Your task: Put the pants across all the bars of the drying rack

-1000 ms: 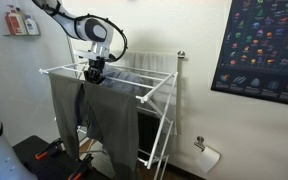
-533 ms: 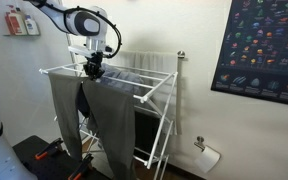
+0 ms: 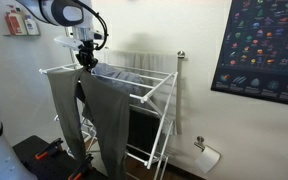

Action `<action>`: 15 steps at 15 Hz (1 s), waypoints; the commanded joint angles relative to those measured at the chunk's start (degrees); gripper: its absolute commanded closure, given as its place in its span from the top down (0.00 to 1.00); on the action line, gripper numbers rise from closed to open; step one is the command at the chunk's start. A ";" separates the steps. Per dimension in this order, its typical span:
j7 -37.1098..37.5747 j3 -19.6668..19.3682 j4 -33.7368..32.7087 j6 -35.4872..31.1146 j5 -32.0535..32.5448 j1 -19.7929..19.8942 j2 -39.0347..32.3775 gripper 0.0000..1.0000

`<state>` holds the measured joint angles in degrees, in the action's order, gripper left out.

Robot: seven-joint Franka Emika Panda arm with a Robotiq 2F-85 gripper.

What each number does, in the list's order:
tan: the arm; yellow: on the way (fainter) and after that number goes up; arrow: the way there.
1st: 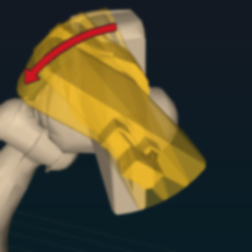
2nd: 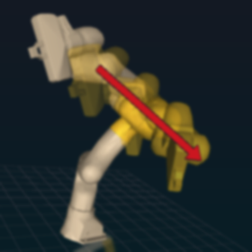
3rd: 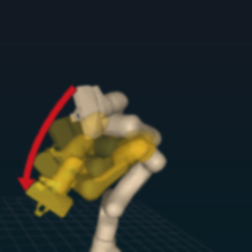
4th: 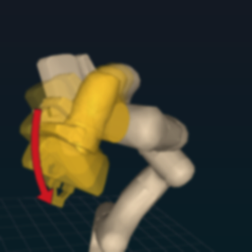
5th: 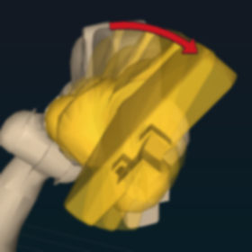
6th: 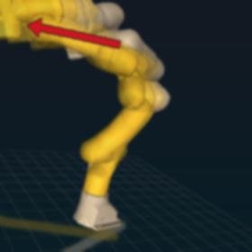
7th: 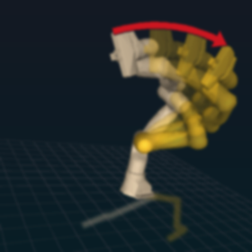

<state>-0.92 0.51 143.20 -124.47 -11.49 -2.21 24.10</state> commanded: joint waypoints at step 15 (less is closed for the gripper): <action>19.04 4.96 0.90 -14.75 0.11 2.48 16.15 0.02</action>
<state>15.14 4.26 145.34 -136.96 -11.37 -1.00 38.02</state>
